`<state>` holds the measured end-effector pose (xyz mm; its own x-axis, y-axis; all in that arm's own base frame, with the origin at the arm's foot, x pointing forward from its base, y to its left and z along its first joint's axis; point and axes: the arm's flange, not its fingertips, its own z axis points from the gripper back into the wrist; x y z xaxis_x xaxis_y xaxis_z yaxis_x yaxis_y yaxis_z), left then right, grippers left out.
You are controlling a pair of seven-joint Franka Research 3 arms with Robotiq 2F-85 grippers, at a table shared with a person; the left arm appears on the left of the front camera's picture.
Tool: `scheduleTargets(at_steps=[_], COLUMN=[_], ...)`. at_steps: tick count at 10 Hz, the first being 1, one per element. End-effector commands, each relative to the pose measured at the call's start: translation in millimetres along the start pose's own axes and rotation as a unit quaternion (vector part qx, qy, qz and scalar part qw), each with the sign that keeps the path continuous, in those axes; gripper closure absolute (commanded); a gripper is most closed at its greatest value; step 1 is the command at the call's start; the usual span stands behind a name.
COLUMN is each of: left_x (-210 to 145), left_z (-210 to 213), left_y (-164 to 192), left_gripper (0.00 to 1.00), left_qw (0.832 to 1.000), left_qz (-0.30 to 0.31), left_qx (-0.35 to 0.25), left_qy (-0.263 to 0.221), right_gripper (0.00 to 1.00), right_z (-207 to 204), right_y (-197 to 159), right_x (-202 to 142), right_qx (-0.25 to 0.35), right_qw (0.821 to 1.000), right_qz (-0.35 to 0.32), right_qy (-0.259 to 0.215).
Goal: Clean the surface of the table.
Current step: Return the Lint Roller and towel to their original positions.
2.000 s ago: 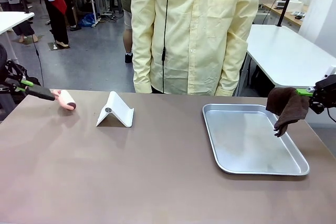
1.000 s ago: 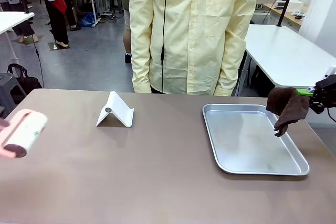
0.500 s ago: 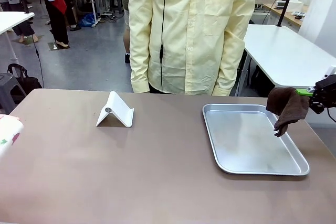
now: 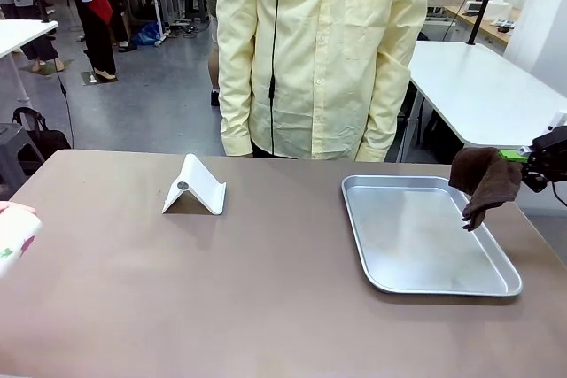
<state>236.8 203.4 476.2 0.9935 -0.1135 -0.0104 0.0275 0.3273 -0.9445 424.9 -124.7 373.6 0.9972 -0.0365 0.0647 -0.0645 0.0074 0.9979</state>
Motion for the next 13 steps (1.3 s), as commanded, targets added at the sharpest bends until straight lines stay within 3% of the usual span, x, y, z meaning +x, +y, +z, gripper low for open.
scheduleTargets(at_steps=[1,8,9,10,11,13], left_x=[-4.1,-0.8,15.6,34.0,48.8,82.4], left_z=[0.5,0.8,-7.1,-13.3,-20.7,-43.4], left_y=[0.0,0.3,-7.0,-19.5,-36.9,-80.1], left_gripper=[0.79,0.79,0.79,0.79,0.79,0.79], left_qw=[1.0,1.0,1.0,0.998,0.998,0.995], left_qz=[0.0,0.001,0.017,0.038,0.04,0.044], left_qx=[0.006,0.0,0.011,0.044,0.053,0.09], left_qy=[-0.001,-0.002,0.007,-0.023,-0.011,-0.004], right_gripper=[0.94,0.94,0.94,0.94,0.94,0.94], right_z=[-2.2,0.0,-11.9,-31.7,-56.5,-121.9], right_y=[2.6,0.0,5.9,14.8,23.4,31.6], right_x=[1.7,0.0,9.6,26.1,45.1,92.2], right_qx=[0.0,0.0,-0.002,-0.023,-0.016,-0.03], right_qw=[1.0,1.0,1.0,0.999,0.997,0.994], right_qz=[0.011,0.0,0.015,0.032,0.058,0.05], right_qy=[-0.004,0.0,0.01,0.02,0.051,0.088])
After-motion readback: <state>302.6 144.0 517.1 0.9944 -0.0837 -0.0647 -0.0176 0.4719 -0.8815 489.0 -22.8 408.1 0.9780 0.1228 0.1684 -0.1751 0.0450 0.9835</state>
